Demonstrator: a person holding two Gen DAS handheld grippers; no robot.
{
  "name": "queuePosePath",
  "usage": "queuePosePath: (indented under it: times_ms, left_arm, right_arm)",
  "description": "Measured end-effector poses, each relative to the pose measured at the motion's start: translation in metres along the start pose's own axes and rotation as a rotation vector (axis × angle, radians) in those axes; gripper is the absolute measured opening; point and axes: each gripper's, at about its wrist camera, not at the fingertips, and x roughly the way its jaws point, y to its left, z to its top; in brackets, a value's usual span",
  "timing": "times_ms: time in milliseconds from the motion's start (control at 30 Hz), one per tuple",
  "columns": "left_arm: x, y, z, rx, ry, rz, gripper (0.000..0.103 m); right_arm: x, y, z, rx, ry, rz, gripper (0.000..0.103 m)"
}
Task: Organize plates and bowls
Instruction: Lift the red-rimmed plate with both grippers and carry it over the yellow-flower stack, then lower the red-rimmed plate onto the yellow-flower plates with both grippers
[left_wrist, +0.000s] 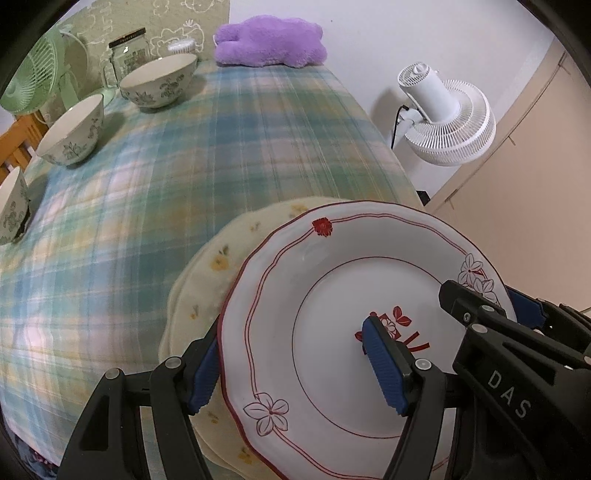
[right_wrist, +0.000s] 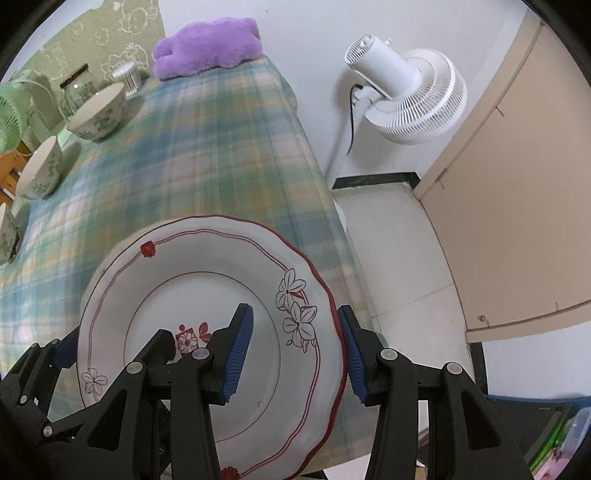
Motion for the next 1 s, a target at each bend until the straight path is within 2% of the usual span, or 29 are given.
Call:
queuePosePath:
  times_ms: [167,533,933,1000]
  left_arm:
    - [0.005,-0.002,-0.005,0.001,0.01,0.0,0.073]
    - [0.006,-0.008,-0.007,0.022,-0.028,0.079,0.075]
    - [0.007,-0.009,-0.003,0.012,-0.016,0.092,0.076]
    - [0.007,-0.008,-0.003,0.013,-0.013,0.092,0.076]
  right_arm:
    - [0.004,-0.002,-0.005,-0.004,0.015,-0.011,0.05]
    - [0.014,-0.006,-0.007,0.021,0.04,0.018,0.05]
    - [0.01,-0.01,-0.006,0.0,0.029,0.022,0.05]
    - [0.007,-0.015,-0.004,0.007,0.019,0.009,0.044]
